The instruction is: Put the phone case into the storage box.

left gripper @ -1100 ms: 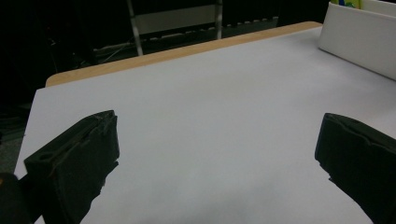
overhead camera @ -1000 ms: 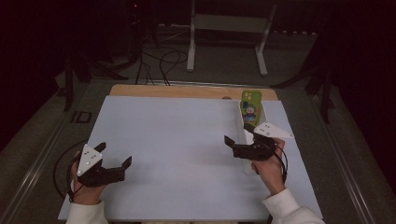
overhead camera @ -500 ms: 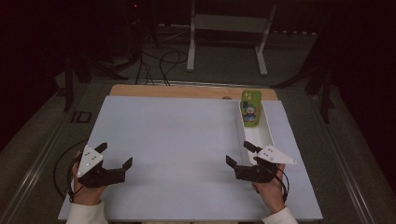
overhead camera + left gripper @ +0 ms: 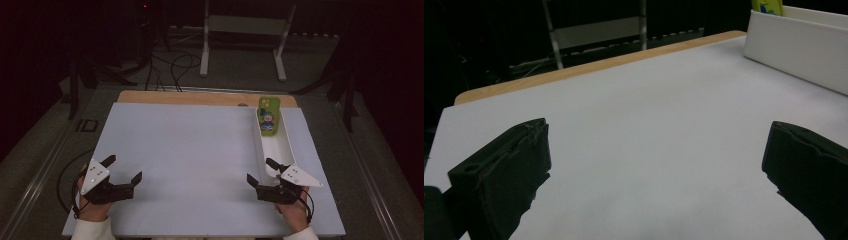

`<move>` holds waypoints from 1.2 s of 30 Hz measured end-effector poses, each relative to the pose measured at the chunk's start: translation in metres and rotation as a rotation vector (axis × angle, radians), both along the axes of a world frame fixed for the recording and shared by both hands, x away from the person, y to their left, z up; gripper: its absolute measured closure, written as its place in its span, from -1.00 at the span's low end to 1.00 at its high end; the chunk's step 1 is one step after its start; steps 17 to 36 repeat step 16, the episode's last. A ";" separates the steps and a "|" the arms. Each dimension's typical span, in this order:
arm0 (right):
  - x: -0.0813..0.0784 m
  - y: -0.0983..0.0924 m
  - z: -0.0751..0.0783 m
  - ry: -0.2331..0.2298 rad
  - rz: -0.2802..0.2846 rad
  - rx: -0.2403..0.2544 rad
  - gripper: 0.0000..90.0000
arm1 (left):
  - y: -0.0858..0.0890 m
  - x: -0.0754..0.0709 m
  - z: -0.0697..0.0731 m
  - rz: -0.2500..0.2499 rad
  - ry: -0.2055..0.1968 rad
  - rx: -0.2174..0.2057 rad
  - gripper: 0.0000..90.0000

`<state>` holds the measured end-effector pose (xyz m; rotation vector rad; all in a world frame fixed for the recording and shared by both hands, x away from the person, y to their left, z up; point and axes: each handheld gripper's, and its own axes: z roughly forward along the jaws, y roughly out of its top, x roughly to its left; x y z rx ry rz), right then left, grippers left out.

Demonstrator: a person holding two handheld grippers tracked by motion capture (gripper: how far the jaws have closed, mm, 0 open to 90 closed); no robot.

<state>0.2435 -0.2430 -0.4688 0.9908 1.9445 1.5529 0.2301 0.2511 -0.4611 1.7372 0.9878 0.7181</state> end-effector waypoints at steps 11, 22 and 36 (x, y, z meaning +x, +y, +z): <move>-0.001 -0.011 -0.005 0.000 -0.025 0.017 -0.78 | -0.005 -0.001 -0.013 -0.030 0.019 0.022 -1.00; 0.000 -0.011 -0.006 0.003 -0.022 0.014 -0.78 | -0.008 0.000 -0.015 -0.035 0.025 0.031 -1.00; 0.000 -0.011 -0.006 0.003 -0.022 0.014 -0.78 | -0.008 0.000 -0.015 -0.035 0.025 0.031 -1.00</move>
